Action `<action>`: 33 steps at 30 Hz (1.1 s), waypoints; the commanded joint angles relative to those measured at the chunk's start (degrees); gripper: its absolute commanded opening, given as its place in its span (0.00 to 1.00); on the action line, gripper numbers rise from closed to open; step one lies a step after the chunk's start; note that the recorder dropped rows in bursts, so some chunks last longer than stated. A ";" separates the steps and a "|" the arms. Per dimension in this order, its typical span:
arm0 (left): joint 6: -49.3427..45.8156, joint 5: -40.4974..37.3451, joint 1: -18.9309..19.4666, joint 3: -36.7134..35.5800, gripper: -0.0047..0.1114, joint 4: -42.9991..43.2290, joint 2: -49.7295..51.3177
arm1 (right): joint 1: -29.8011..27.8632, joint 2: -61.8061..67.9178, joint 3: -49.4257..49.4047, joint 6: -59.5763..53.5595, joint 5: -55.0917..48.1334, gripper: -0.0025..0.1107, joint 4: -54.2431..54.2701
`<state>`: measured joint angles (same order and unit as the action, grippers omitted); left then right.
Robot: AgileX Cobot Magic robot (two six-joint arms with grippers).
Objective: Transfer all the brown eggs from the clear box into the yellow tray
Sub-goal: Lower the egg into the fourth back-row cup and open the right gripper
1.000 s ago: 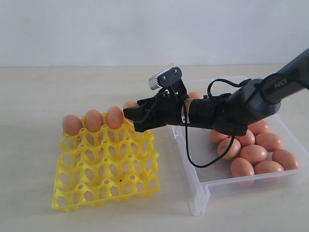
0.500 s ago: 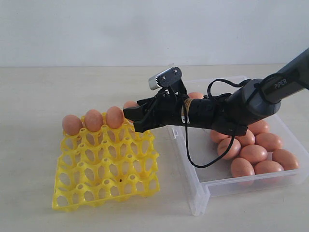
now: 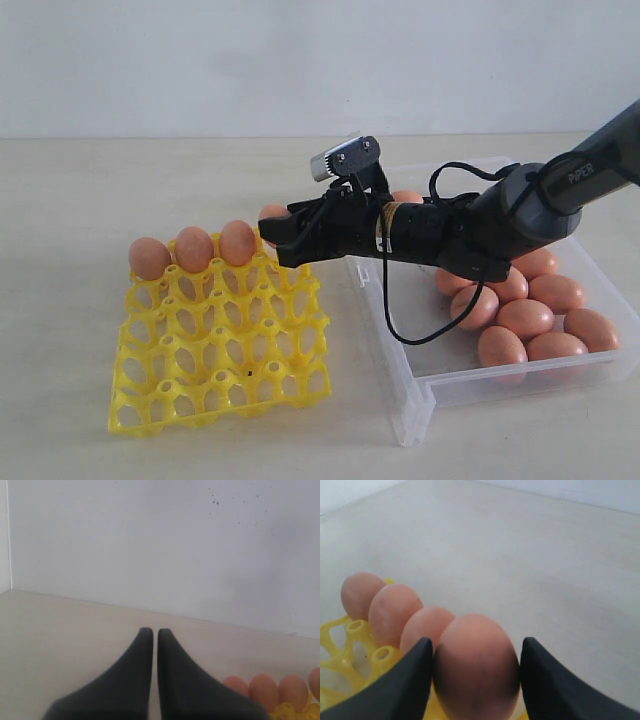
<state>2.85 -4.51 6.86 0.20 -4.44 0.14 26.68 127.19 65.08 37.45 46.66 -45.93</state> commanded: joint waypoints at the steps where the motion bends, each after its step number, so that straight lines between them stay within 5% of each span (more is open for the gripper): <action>1: 0.51 0.13 -0.10 -0.20 0.07 -0.51 -0.14 | -0.18 0.20 -0.36 -0.35 -2.58 0.42 -1.06; 14: 0.51 0.13 -0.10 -0.20 0.07 -0.51 -0.14 | -0.18 0.20 -0.36 -0.57 -2.67 0.42 -1.06; 20: 0.51 0.13 -0.10 -0.20 0.07 -0.51 -0.14 | -0.18 0.20 -0.36 -0.57 -5.54 0.65 1.16; 33: 0.51 0.13 -0.10 -0.20 0.07 -0.51 -0.14 | -0.18 -6.24 -0.36 0.18 -6.75 0.61 1.02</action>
<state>2.85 -4.51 6.86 0.20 -4.44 0.14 26.83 124.67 64.89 37.04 40.68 -45.36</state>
